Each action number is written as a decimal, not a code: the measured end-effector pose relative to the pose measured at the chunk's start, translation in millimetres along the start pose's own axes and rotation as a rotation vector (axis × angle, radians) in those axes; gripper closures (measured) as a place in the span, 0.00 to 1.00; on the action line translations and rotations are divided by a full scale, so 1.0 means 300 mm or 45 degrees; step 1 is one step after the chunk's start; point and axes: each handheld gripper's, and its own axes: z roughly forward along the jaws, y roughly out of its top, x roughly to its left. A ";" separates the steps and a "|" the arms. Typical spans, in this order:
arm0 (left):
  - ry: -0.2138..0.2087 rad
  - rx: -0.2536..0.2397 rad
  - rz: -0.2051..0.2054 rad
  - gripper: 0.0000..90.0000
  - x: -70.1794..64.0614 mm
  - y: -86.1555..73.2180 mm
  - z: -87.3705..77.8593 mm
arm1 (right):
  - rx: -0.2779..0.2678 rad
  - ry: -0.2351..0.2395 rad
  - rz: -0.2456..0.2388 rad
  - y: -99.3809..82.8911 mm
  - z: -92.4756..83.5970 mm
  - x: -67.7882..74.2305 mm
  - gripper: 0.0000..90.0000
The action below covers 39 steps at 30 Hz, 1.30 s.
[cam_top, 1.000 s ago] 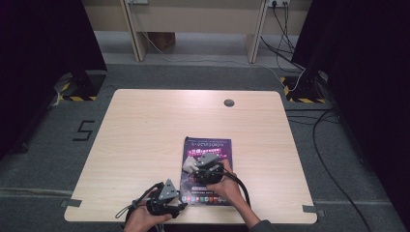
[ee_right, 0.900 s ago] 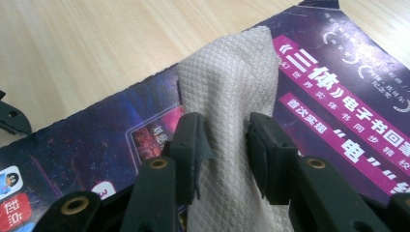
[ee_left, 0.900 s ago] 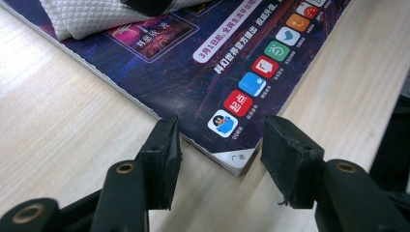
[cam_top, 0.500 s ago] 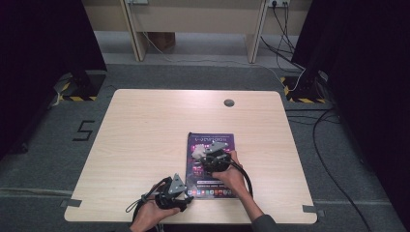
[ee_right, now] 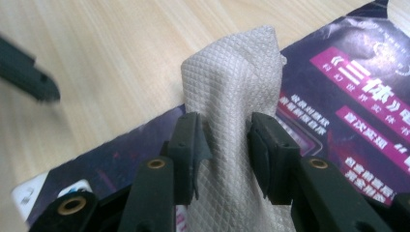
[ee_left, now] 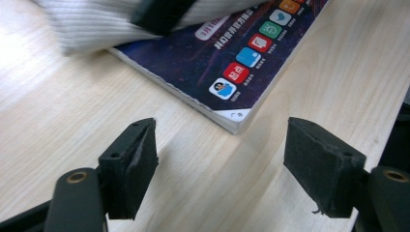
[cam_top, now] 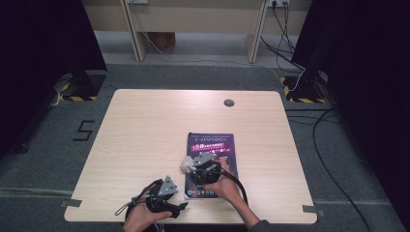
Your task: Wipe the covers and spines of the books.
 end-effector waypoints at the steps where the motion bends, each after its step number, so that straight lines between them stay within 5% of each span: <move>1: 0.008 -0.001 -0.008 0.28 0.004 -0.006 -0.006 | 0.002 0.003 0.004 -0.005 -0.006 -0.003 0.71; 5: 0.023 0.013 -0.034 0.26 0.017 -0.031 -0.026 | 0.011 -0.027 0.024 -0.039 -0.036 -0.038 0.71; 17: 0.030 0.046 -0.022 0.22 0.012 -0.038 -0.013 | 0.010 -0.253 0.273 -0.198 -0.159 -0.259 0.72; 32: 0.037 0.033 -0.017 0.22 0.016 -0.030 -0.015 | 0.014 -0.342 0.327 -0.201 -0.155 -0.312 0.71; 36: 0.039 0.036 -0.014 0.22 0.016 -0.032 -0.014 | -0.004 -0.320 0.369 -0.206 -0.153 -0.326 0.73; 39: 0.048 0.026 -0.020 0.23 0.019 -0.031 -0.018 | 0.015 -0.341 0.321 -0.196 -0.151 -0.306 0.74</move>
